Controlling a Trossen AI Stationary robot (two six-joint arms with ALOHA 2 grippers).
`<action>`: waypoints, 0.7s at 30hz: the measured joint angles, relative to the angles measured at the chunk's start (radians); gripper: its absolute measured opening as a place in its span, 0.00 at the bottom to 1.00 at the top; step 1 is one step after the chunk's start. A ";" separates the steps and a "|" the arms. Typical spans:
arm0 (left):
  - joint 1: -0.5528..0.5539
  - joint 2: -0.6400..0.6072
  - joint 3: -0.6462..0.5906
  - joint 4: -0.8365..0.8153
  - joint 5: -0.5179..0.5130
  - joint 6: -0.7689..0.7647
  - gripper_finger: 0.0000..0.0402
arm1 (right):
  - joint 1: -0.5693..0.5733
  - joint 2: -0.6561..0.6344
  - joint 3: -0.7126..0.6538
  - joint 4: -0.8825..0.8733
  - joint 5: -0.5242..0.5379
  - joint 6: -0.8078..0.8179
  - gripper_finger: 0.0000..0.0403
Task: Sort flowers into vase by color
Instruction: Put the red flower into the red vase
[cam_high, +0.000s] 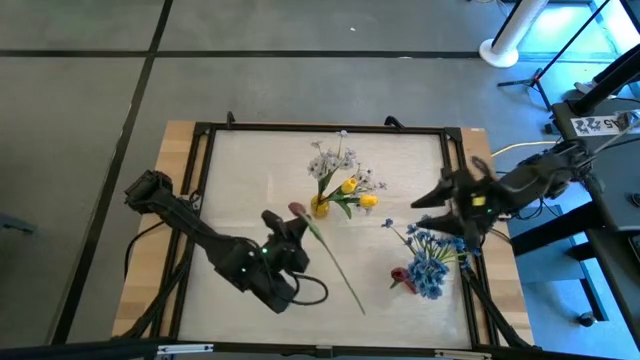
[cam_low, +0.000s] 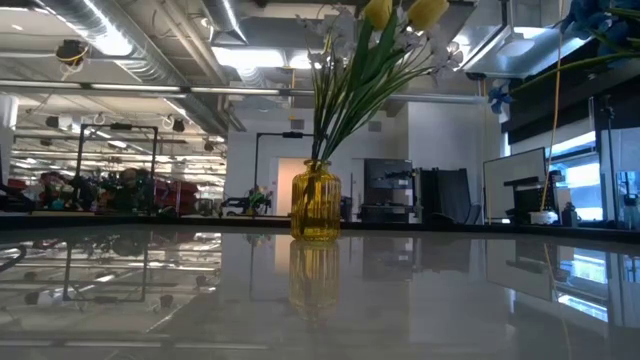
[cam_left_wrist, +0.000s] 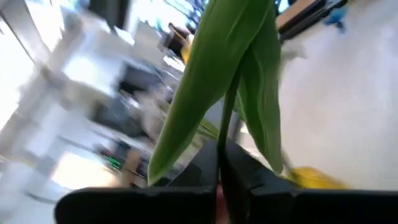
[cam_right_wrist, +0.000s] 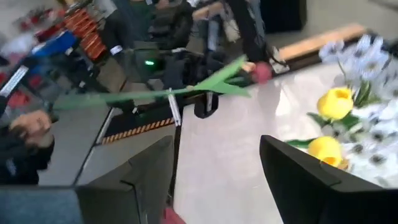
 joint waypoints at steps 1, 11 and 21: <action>0.003 0.000 0.008 0.047 -0.026 0.112 0.00 | 0.000 0.019 0.000 0.007 0.009 0.037 0.59; 0.056 0.000 0.042 0.437 0.057 0.904 0.00 | 0.000 0.191 0.000 0.150 -0.009 0.497 0.59; 0.057 -0.001 0.042 0.778 0.343 1.355 0.00 | 0.000 0.392 -0.001 0.356 -0.020 0.721 0.59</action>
